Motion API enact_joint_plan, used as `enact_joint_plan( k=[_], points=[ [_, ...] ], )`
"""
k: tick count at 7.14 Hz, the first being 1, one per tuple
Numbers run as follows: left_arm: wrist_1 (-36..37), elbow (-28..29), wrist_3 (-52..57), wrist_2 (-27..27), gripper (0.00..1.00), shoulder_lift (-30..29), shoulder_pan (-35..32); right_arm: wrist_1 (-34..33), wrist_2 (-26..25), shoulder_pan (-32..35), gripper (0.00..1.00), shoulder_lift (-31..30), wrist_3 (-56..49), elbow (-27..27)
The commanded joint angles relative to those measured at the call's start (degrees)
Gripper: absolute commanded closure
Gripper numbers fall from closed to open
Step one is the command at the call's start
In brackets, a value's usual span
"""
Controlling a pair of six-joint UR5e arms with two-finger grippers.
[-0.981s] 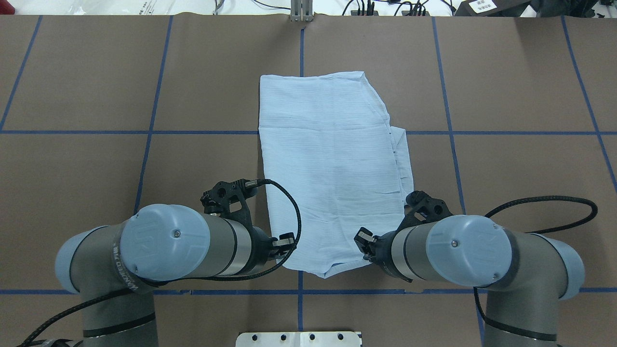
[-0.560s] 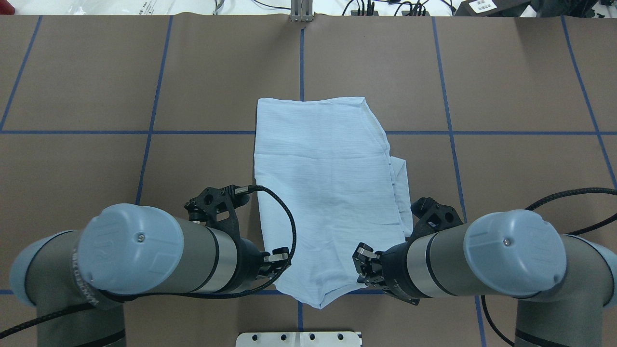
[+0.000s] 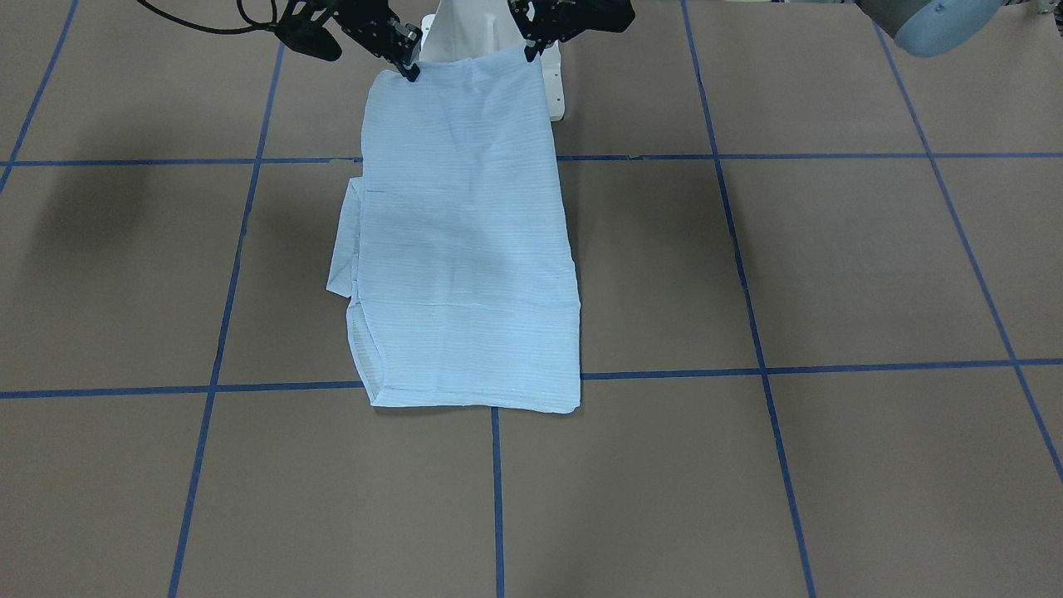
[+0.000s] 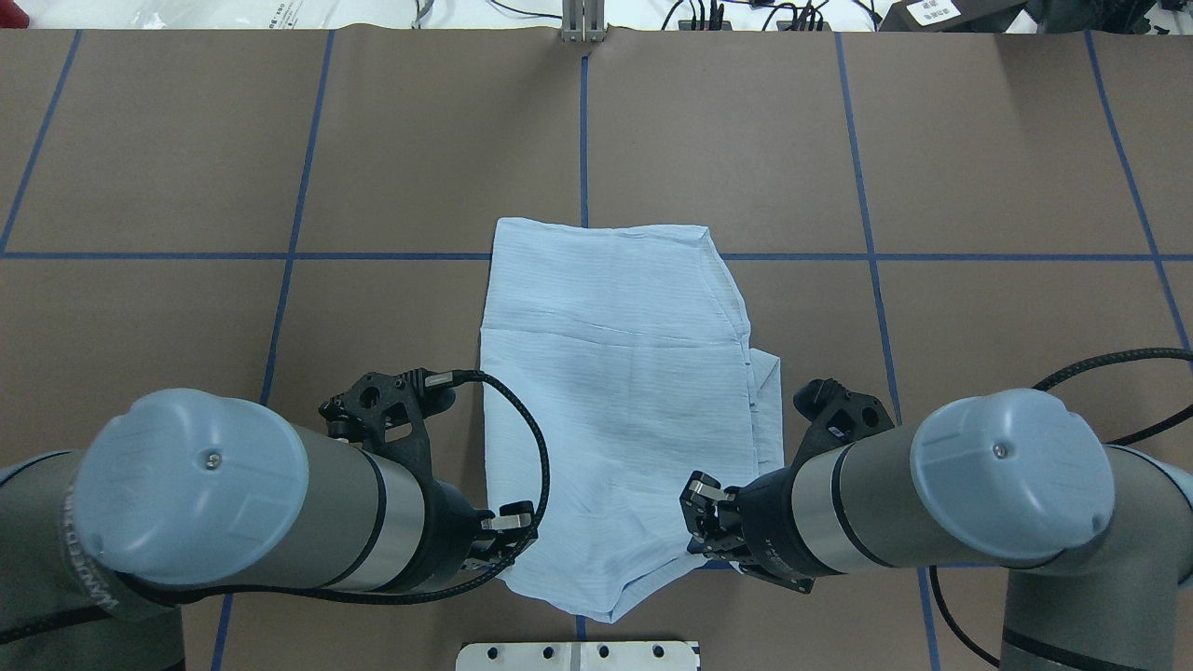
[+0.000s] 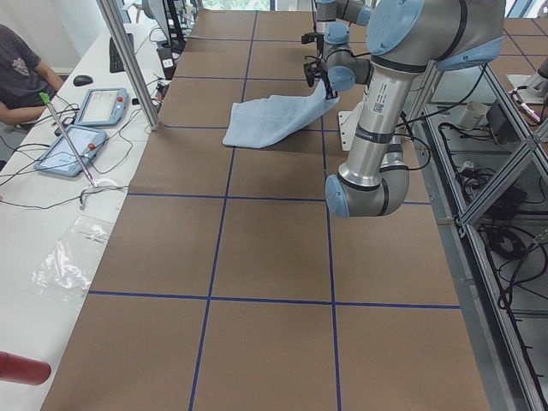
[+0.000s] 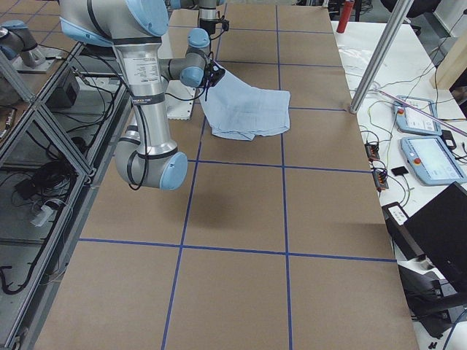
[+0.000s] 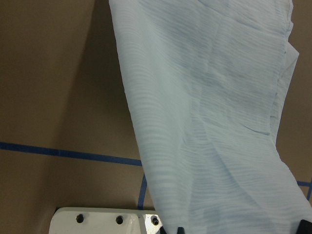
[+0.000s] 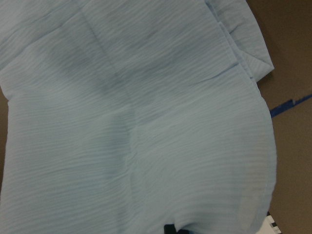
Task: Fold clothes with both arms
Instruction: 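Lift the near edge with both grippers and fold it away from the robot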
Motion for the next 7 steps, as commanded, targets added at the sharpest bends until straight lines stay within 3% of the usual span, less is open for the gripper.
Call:
enact_joint_plan(
  k=[1,3,7],
  points=[
    [-1.0,3.9,3.1,0.1,1.0,-0.4,-3.8,0.0,-0.1,4.2,1.0,2.3,-4.2,-4.9],
    [-2.6,6.4,6.2,0.0,1.0,-0.9,-8.3,0.1,-0.5,7.7,1.0,6.4,-7.1,-10.1],
    [-21.0,23.3,7.1,0.0,1.0,-1.3,-13.5,-0.2,-0.9,14.5,1.0,10.8,-12.0,-17.5]
  ],
)
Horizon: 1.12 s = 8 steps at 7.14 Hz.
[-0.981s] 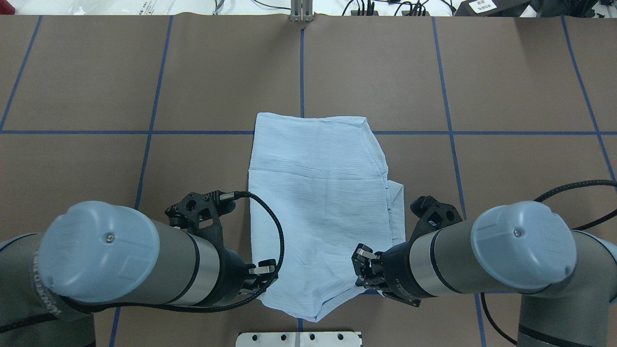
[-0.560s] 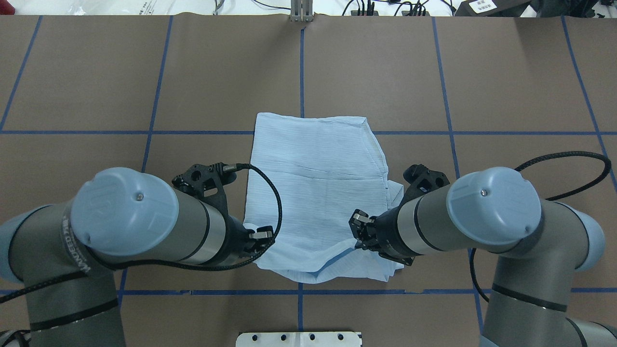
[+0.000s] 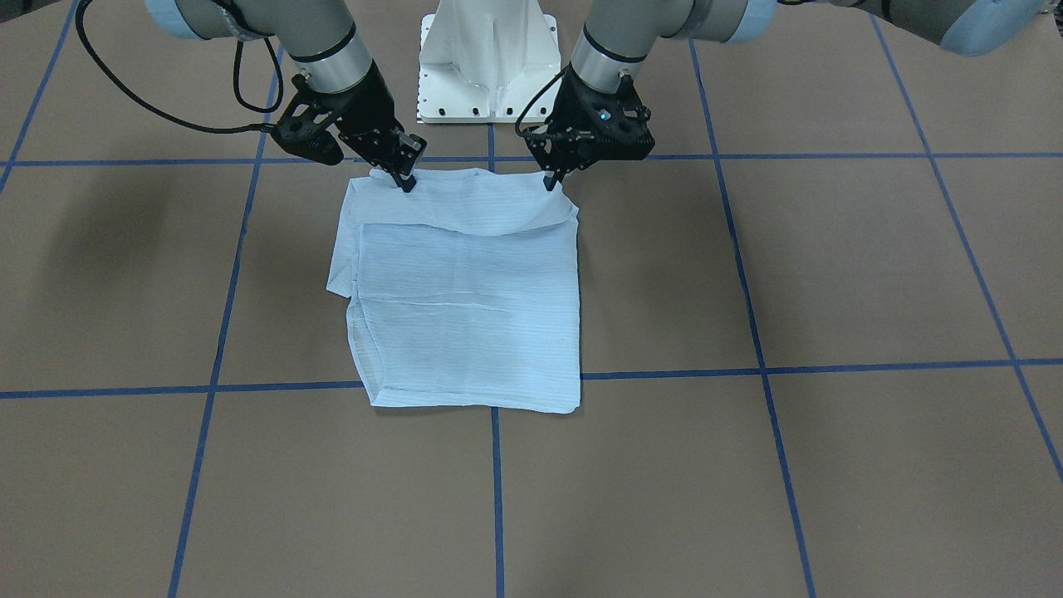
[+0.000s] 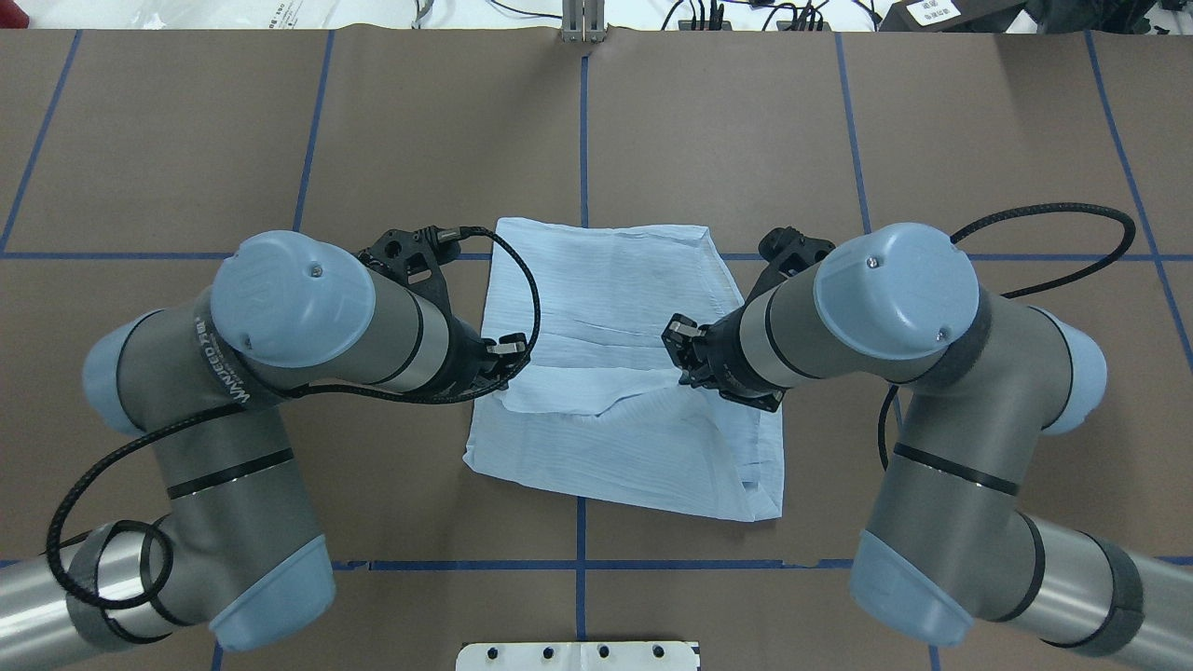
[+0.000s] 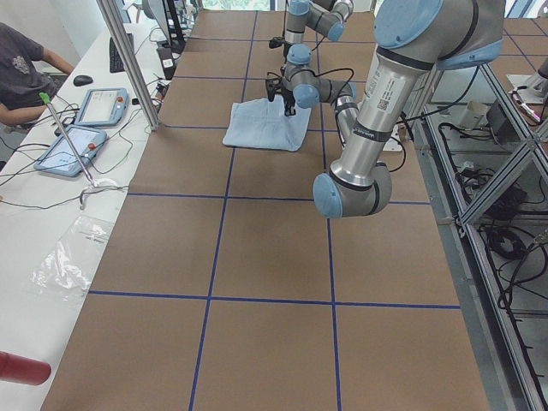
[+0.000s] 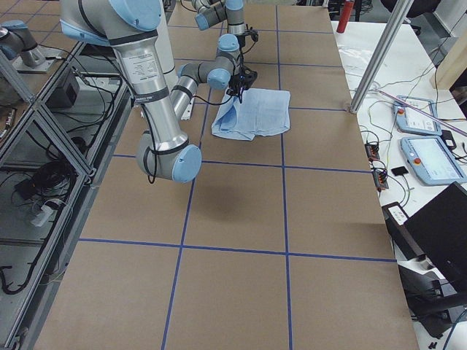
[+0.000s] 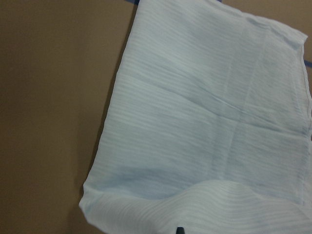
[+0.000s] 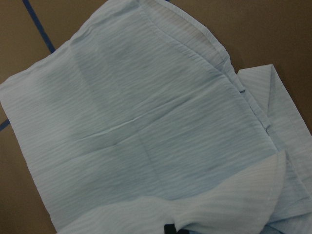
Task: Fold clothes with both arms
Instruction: 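Lift the near edge with both grippers and fold it away from the robot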
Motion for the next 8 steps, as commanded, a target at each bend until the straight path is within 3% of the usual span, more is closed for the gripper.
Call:
enact_joint_plan(
  k=[1,4,6,8],
  points=[
    [-5.9,6.3,0.1,0.0,1.0,-1.4,-2.0,0.0,0.0,3.3,1.0,2.0,-0.7,-3.8],
    [-7.1,8.6,0.1,0.0,1.0,-3.2,-4.8,0.2,0.1,7.1,1.0,7.6,-2.8,-10.9],
    [-8.9,15.7,1.0,0.0,1.0,-8.3,-6.9,0.4,0.1,7.7,1.0,11.0,-3.7,-15.2],
    [-13.8,20.8,1.8,0.0,1.0,-8.6,-8.5,0.4,0.2,9.4,1.0,12.9,-5.4,-19.2]
  ],
)
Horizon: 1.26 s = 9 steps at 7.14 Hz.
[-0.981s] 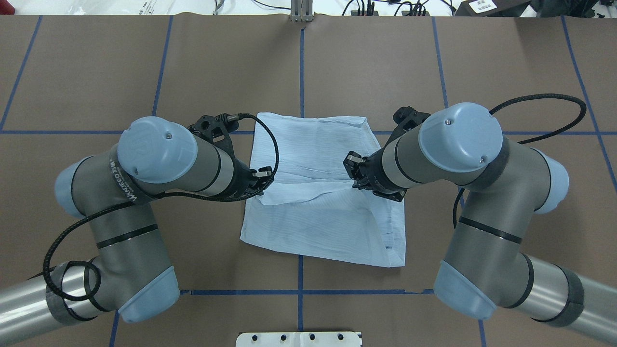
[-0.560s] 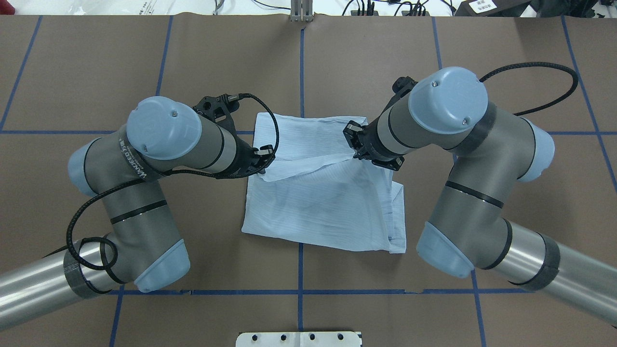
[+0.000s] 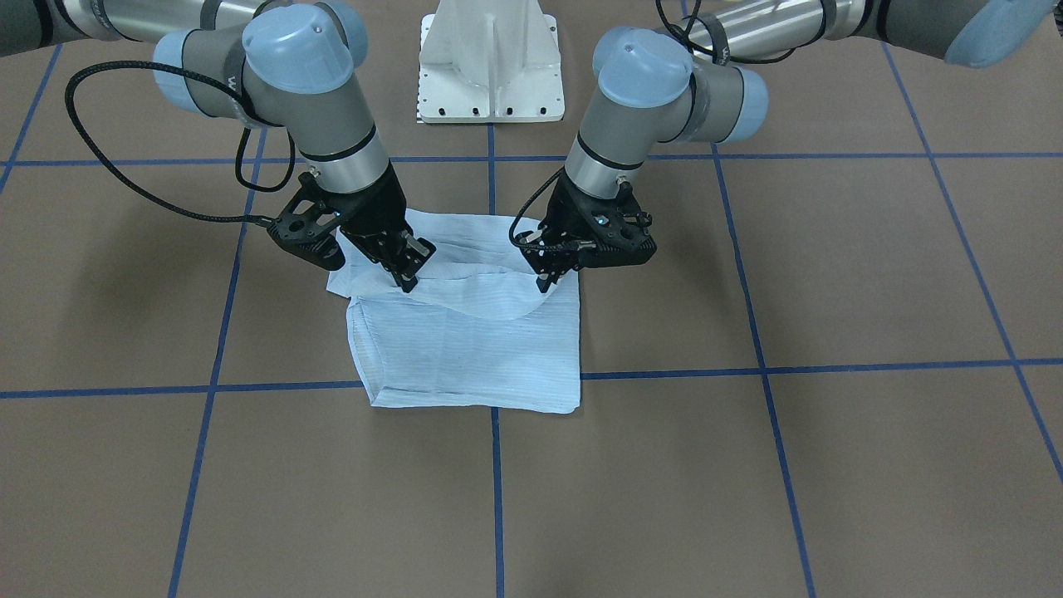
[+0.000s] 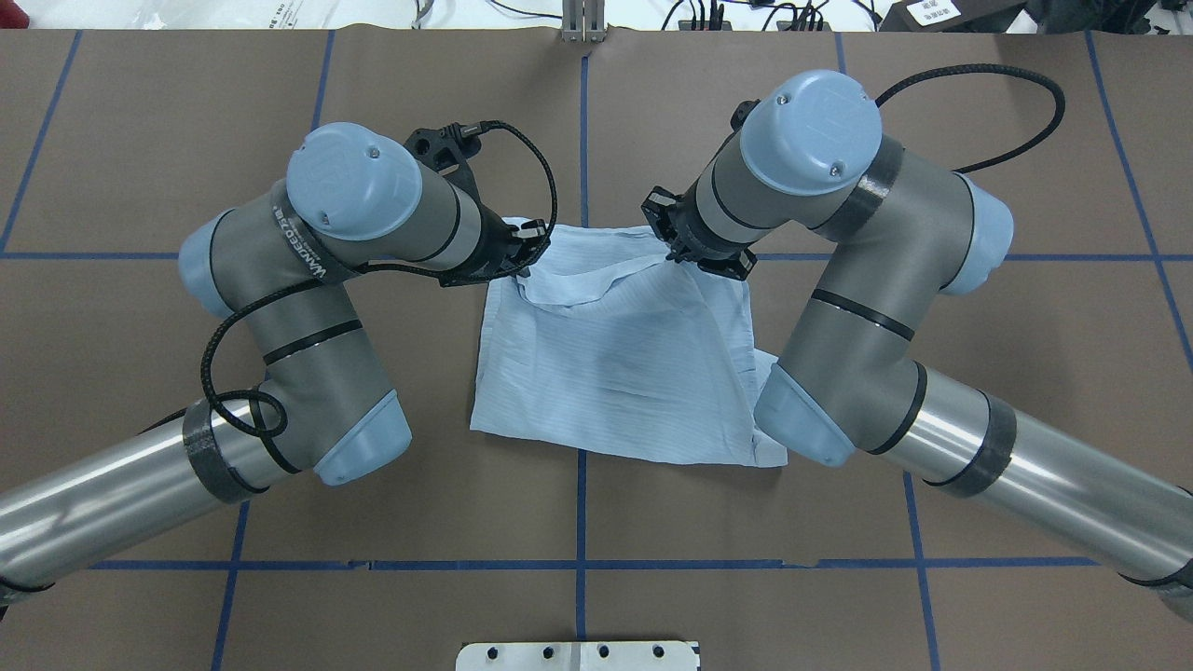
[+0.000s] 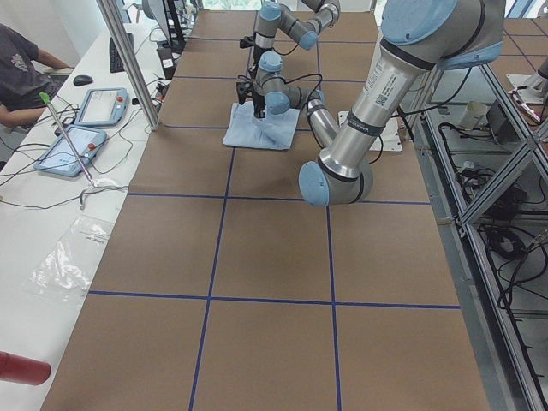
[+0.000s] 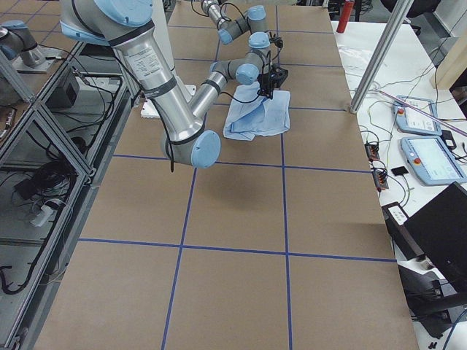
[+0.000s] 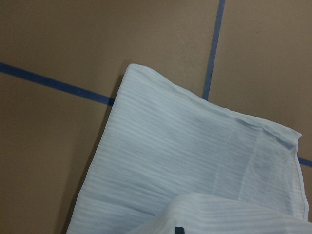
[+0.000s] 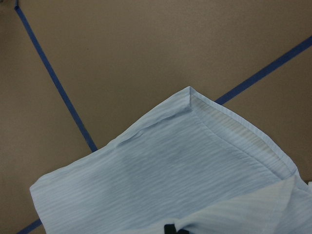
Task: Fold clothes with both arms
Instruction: 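Lay the folded edge onto the far side and open both grippers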
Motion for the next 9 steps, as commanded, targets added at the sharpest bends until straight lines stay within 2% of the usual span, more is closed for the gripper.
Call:
enact_joint_plan(
  k=[1,3,5,7,9],
  points=[
    [-3.0,4.3,1.0,0.0,1.0,-0.5,-1.4,0.0,0.2,1.5,1.0,2.7,-1.1,-4.7],
    [-3.8,7.2,0.9,0.0,1.0,-2.2,-1.8,0.2,0.3,1.7,1.0,4.4,-1.2,-8.2],
    [-7.7,12.5,0.8,0.0,1.0,-3.9,-1.9,0.2,0.3,1.8,1.0,6.0,-1.3,-11.2],
    [-8.1,13.0,0.9,0.0,1.0,-3.9,-2.2,3.0,0.3,1.8,1.0,6.3,-1.2,-14.9],
    [-8.1,13.1,0.8,0.0,1.0,-3.9,-2.1,3.0,0.3,1.9,1.0,6.5,-1.1,-16.5]
  ],
)
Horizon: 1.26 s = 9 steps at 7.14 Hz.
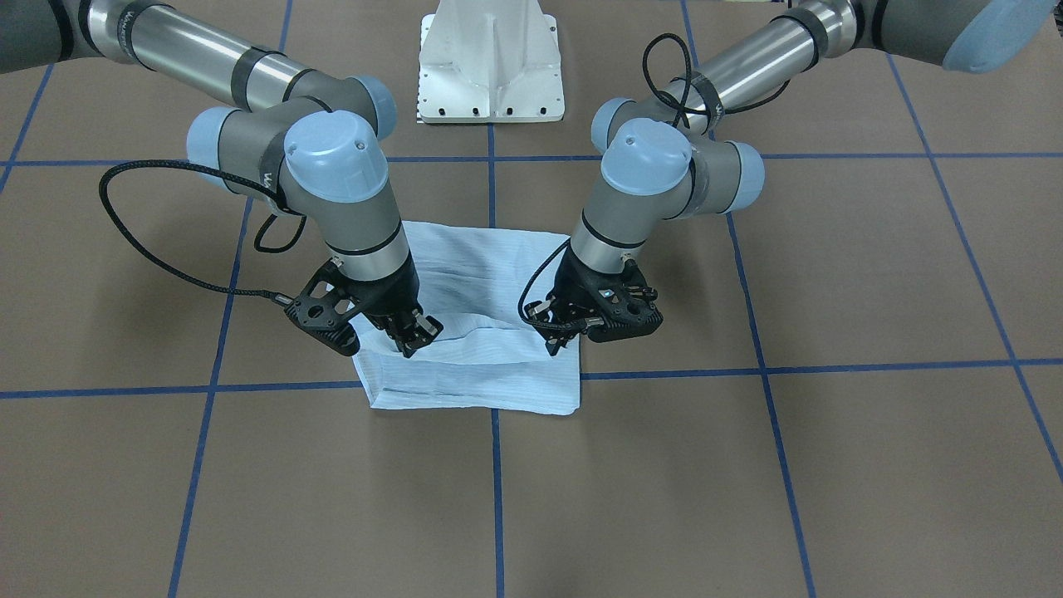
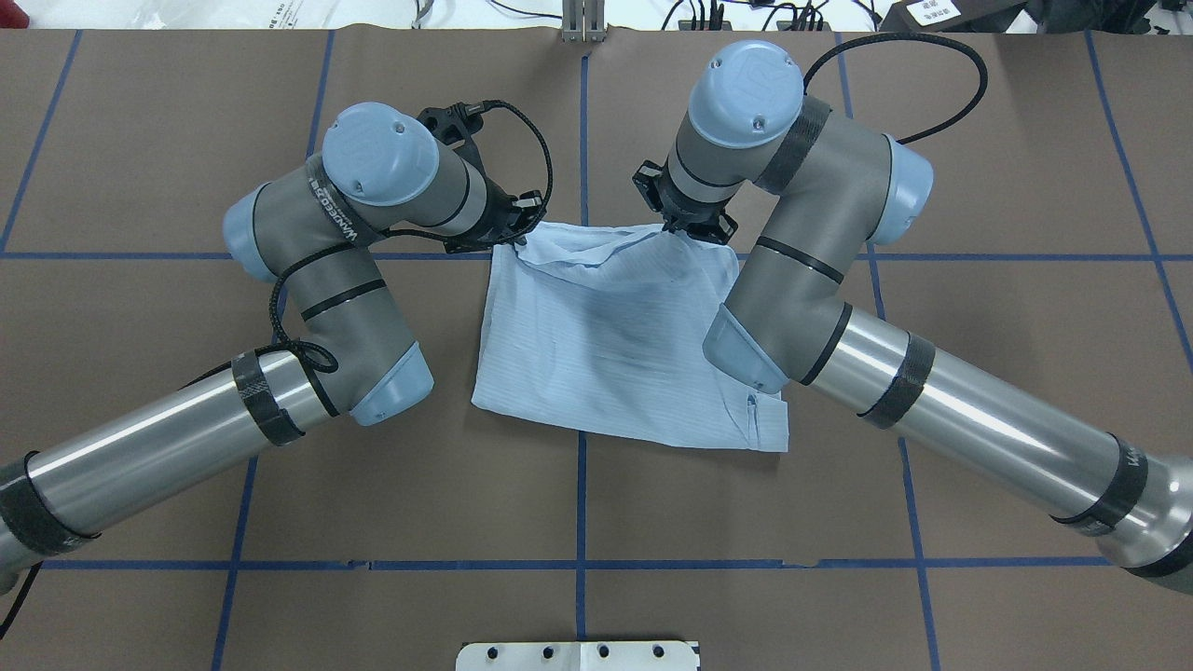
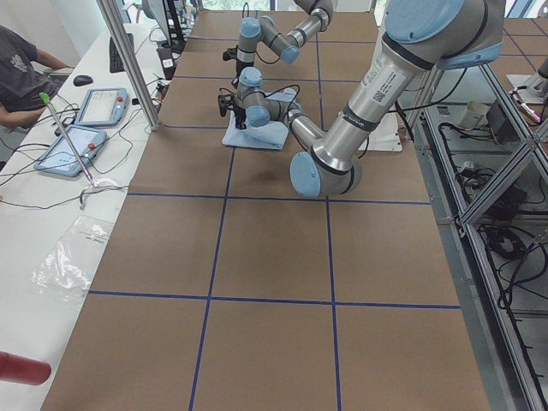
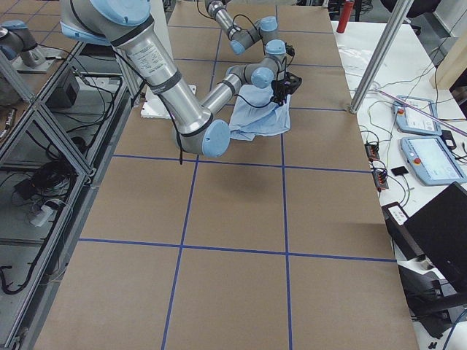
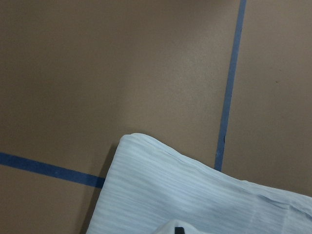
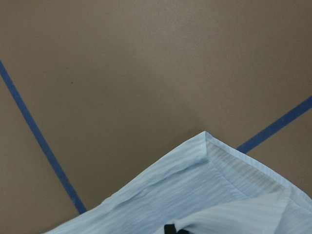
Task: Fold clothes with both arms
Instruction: 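Lay the folded edge onto the far side and open both grippers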
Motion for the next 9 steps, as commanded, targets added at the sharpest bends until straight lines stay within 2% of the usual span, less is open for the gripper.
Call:
enact_joint_plan(
  k=[1,3,4,5,6,7,9],
  points=[
    [0.0,0.6,0.1,0.0,1.0,0.0,0.0,0.3,0.0,0.1,1.0,0.0,0.1,-1.6],
    [-0.1,0.7,0.1,0.0,1.0,0.0,-0.1,0.3,0.0,0.2,1.0,0.1,0.1,-1.7],
    [-0.1,0.7,-0.1,0.0,1.0,-0.1,0.0,0.3,0.0,0.2,0.84,0.0,0.0,-1.7],
    [-0.7,0.8,-0.6,0.1,0.1,-0.1,-0.1,0.4,0.0,0.2,0.01,0.2,-0.1,-2.2],
    [-0.7,0.8,-1.9,0.1,0.0,-0.7,-0.8,0.5,0.6,1.4,0.0,0.2,0.0,-2.2],
    [-0.5,0.8,-2.0,-0.1,0.0,-0.9,-3.3,1.8,2.6,2.7,0.0,0.1,-1.0,-2.2],
    [0.8,1.0,-1.3,-1.6,0.0,-0.7,-7.0,2.6,2.9,2.5,0.0,0.2,-1.6,-2.0]
  ],
)
